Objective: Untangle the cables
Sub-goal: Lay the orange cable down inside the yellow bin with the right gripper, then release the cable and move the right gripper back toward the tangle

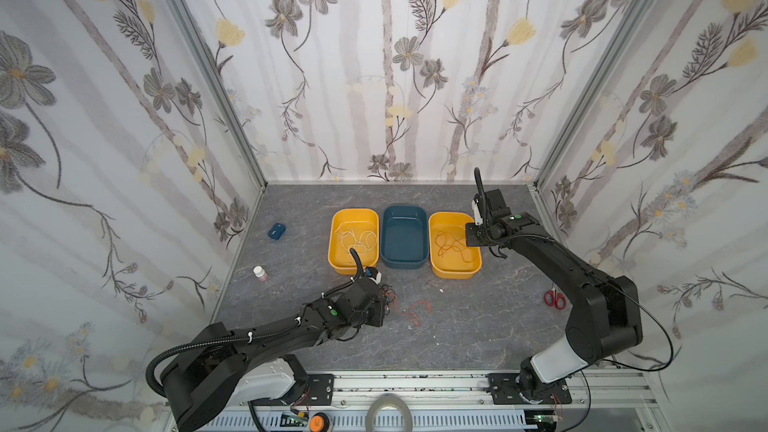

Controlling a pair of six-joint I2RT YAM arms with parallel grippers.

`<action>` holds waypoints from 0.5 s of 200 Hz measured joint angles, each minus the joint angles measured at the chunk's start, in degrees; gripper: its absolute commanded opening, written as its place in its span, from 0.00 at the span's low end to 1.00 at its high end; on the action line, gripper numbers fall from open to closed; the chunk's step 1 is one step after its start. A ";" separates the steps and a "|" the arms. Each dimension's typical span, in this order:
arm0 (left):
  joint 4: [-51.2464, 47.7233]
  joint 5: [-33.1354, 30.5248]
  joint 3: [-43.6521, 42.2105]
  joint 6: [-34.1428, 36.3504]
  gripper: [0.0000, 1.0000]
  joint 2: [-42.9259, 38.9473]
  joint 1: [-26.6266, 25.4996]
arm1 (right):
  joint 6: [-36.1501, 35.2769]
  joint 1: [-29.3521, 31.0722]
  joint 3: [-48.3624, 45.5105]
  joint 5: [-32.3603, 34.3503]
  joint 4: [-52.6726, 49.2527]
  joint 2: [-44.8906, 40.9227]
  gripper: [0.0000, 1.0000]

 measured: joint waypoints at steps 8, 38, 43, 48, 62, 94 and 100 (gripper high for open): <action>0.09 -0.02 0.09 0.00 0.10 0.04 0.00 | 0.02 0.02 0.46 2.23 0.15 1.14 0.00; 0.13 -0.04 0.15 0.00 0.10 0.07 0.00 | -0.09 1.92 0.98 5.99 1.73 4.87 0.00; 0.15 -0.04 0.15 0.00 0.10 0.09 0.00 | -0.11 2.56 1.22 6.08 2.19 5.64 0.00; 0.20 -0.04 0.17 0.00 0.10 0.15 0.00 | -0.15 3.13 1.40 6.14 2.71 6.60 0.00; 0.33 0.11 0.39 0.02 0.13 0.33 -0.02 | -0.17 4.20 1.73 5.60 3.10 9.01 0.06; 0.85 2.12 1.18 0.48 0.17 0.79 -0.76 | 0.44 5.05 2.60 5.66 1.79 11.69 0.35; 0.96 2.43 1.22 0.50 0.18 0.81 -0.94 | 0.42 5.20 2.43 5.64 1.70 11.21 0.35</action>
